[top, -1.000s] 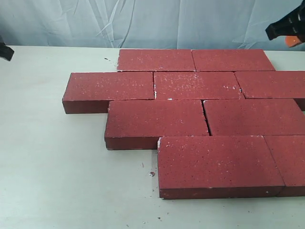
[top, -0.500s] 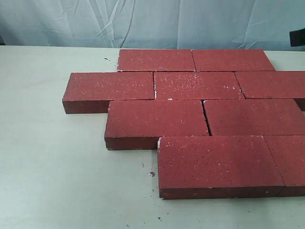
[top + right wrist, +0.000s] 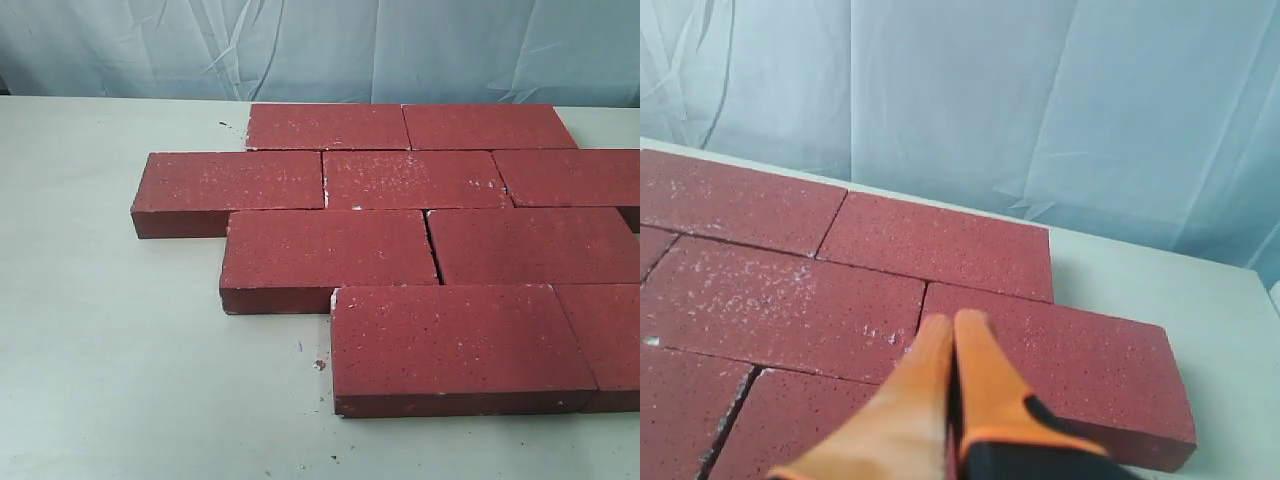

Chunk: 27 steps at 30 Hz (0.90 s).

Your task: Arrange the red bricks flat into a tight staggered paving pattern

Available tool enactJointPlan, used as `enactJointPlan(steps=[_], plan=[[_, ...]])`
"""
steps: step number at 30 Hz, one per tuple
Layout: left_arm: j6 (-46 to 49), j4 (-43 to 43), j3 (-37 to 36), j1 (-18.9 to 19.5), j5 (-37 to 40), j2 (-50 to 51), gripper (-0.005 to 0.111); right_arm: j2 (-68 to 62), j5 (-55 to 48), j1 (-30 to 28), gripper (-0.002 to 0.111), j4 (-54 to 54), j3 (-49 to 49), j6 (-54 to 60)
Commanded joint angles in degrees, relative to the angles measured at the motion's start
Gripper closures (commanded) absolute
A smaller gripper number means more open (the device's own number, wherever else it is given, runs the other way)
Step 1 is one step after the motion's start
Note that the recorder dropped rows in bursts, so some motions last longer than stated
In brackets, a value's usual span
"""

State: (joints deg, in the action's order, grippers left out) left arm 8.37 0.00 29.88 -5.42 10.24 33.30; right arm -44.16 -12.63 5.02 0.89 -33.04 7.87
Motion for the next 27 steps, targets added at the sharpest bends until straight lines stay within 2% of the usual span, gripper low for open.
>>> enactJointPlan(steps=[1,10,27], plan=[[-0.3,-0.5,-3.7,-0.6,-3.2,-7.3,0.107,5.2,4.3,-0.4,0.109,-0.4,3.7,-0.2],[-0.4,-1.7,-5.2,-0.6,1.8,-16.5,0.107,14.5,11.7,-0.4,0.109,-0.4,10.2,-0.2],[-0.4,-3.3,-5.9,-0.6,2.1,-27.0,0.107,21.9,13.9,-0.4,0.109,-1.9,10.6,-1.1]])
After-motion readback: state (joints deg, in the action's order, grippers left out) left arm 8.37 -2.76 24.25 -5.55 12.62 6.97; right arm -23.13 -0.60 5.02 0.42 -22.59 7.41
